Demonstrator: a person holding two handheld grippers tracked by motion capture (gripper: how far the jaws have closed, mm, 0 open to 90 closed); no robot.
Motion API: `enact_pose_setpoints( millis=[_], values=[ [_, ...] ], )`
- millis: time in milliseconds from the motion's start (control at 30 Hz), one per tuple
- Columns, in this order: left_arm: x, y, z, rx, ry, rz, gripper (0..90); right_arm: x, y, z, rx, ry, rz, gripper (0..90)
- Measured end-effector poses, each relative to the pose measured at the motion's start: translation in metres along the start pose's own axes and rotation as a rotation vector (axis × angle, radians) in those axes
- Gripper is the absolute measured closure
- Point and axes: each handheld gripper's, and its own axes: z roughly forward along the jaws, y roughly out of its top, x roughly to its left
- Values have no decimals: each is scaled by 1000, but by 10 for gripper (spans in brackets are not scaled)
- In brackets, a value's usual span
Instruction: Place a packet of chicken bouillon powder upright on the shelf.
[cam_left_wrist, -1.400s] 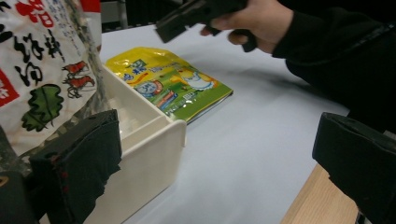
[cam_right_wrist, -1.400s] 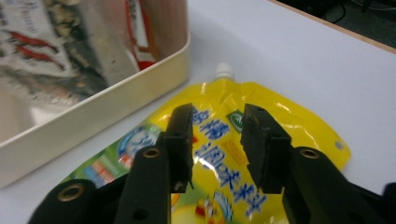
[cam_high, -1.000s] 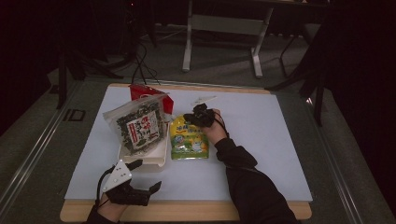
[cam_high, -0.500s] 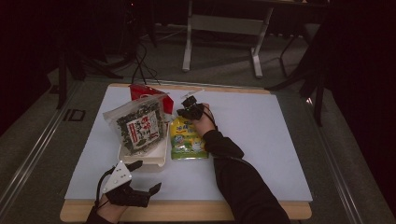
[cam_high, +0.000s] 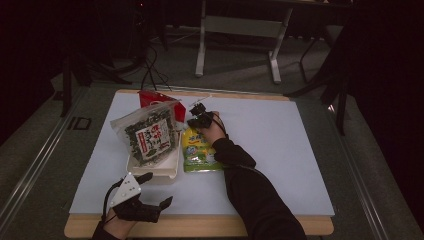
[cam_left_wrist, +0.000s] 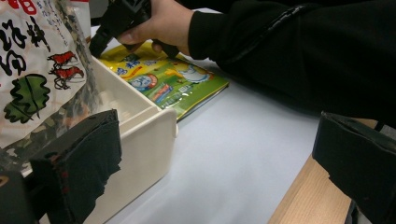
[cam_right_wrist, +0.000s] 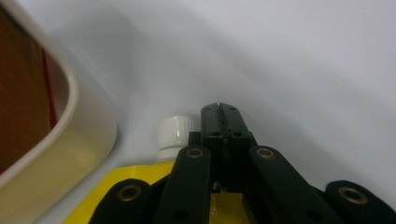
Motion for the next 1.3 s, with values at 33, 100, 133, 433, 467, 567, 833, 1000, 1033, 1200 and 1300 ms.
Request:
enact_pose_setpoints(
  millis=[33, 100, 133, 433, 467, 567, 833, 1000, 1033, 1200, 1300],
  values=[
    [0, 0, 0, -1, -1, 0, 26, 0, -1, -1, 0, 1, 6, 900],
    [-1, 1, 0, 0, 2, 6, 26, 2, -5, -4, 6, 0, 12, 900],
    [-1, 1, 0, -2, 0, 7, 26, 3, -7, -6, 3, 1, 8, 900],
    [-3, 2, 4, 9, 3, 19, 26, 17, -35, -27, -9, 32, -3, 900],
    [-4, 2, 4, 10, 3, 20, 26, 19, -37, -29, -9, 33, -10, 900],
    [-4, 2, 5, 13, 4, 20, 26, 25, -44, -34, -6, 38, -19, 900],
    [-5, 2, 7, 12, -5, 25, 26, 38, -61, -47, -3, 48, -23, 899],
    [-6, 3, 8, 12, -7, 26, 26, 47, -70, -55, 0, 49, -34, 899],
    [-6, 3, 8, 11, -7, 28, 26, 49, -72, -56, 4, 50, -36, 899],
    [-7, 3, 9, 15, -10, 29, 26, 55, -77, -61, 7, 47, -55, 876],
    [-7, 3, 10, 16, -12, 31, 26, 53, -75, -67, -1, 53, -45, 828]
  ],
)
